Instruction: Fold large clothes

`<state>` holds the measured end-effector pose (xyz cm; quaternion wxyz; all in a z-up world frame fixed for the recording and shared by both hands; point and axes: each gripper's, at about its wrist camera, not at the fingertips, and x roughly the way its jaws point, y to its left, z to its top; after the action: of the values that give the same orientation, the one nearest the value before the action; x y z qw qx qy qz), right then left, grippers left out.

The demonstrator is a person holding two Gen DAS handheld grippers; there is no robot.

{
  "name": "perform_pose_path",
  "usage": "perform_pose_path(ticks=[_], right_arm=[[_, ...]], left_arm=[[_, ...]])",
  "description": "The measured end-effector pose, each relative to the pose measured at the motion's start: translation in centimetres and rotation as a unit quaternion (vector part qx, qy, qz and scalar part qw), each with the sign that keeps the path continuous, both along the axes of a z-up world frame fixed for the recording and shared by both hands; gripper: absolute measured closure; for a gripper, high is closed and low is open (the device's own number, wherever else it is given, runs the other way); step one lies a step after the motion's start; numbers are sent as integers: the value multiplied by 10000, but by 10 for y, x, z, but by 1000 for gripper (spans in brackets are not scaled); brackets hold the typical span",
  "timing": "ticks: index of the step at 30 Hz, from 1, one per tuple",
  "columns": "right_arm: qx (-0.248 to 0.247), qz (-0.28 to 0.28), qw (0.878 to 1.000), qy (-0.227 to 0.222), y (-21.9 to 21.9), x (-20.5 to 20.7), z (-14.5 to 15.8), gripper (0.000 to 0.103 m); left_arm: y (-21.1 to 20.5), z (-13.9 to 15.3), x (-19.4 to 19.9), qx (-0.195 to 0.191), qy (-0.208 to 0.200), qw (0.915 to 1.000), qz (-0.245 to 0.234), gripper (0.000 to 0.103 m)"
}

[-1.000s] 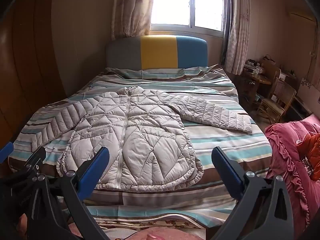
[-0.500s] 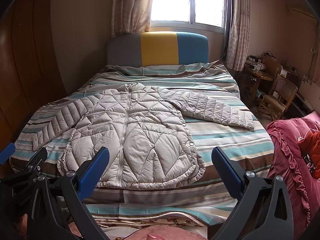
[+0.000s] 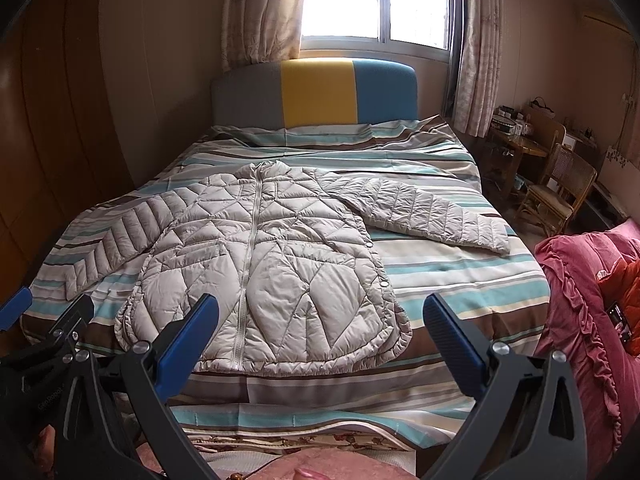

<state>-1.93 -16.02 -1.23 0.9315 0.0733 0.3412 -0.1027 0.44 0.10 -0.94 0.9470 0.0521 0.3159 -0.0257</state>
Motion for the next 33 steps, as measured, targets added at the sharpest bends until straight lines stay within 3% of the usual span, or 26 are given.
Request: perform_pose_path(ticks=[10, 33], right_arm=[[91, 39, 9999, 44, -3, 2, -1, 2], [96, 58, 9999, 78, 0, 2, -5, 2]], left_arm=[[4, -1, 2, -219, 69, 9997, -78, 3], [6, -3, 6, -262, 164, 9995, -94, 3]])
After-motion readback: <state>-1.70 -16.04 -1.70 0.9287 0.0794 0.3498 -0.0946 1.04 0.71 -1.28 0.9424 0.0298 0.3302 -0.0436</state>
